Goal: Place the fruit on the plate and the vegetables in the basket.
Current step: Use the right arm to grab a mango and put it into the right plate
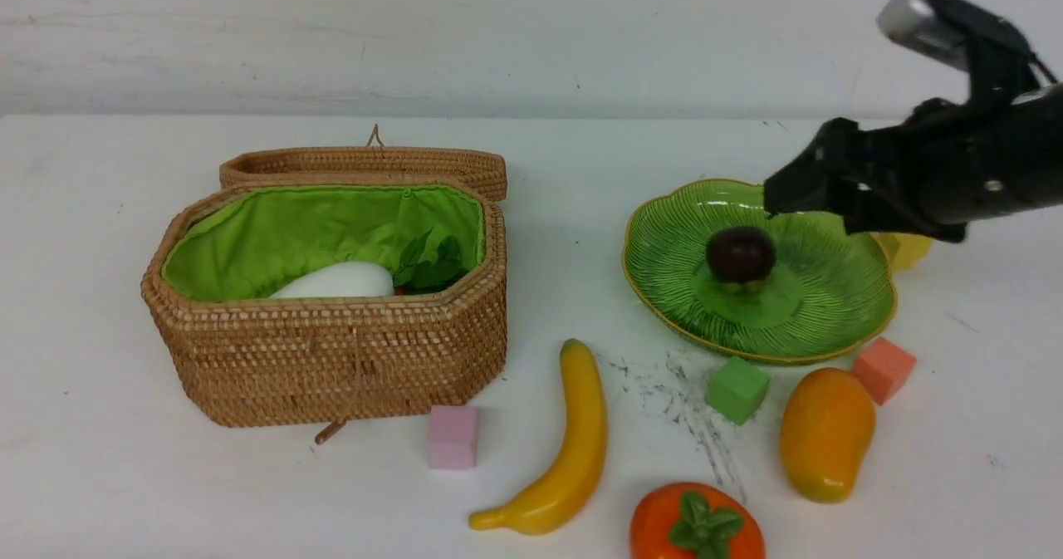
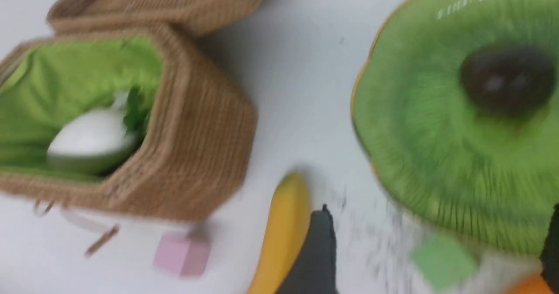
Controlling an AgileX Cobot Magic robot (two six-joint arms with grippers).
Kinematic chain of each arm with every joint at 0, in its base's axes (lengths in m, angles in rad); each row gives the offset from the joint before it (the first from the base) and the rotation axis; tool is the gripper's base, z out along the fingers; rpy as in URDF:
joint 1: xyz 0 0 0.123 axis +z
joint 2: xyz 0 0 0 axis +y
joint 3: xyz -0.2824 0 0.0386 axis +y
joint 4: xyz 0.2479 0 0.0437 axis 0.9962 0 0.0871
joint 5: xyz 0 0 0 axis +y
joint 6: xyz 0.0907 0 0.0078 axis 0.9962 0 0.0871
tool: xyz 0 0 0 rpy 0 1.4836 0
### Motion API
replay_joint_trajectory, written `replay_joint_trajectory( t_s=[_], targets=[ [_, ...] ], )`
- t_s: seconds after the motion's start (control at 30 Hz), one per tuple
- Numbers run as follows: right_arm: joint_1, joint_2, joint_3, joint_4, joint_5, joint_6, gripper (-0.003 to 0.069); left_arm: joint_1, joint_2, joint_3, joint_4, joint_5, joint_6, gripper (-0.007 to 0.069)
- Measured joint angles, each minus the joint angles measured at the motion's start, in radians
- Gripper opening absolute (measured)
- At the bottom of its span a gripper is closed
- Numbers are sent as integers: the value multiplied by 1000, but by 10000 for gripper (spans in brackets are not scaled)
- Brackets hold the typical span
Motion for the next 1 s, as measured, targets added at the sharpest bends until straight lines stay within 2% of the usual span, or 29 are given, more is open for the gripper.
replay_joint_trajectory(
  t_s=[0.1,0.23,0.37,0.6,0.8,1.0],
  targets=[
    [0,-75,19,-136,109,154,638,0,0,0,0,0,0,167],
    [0,-152,118,-255,182,331,624,0,0,0,0,0,0,169],
    [0,-170,199,-265,192,462,599,0,0,0,0,0,0,171],
    [0,-153,227,-263,143,495,587,0,0,0,0,0,0,176],
    [3,-88,228,-152,112,498,587,0,0,0,0,0,0,186],
    [80,-17,228,-118,45,486,587,0,0,0,0,0,0,190]
  ],
)
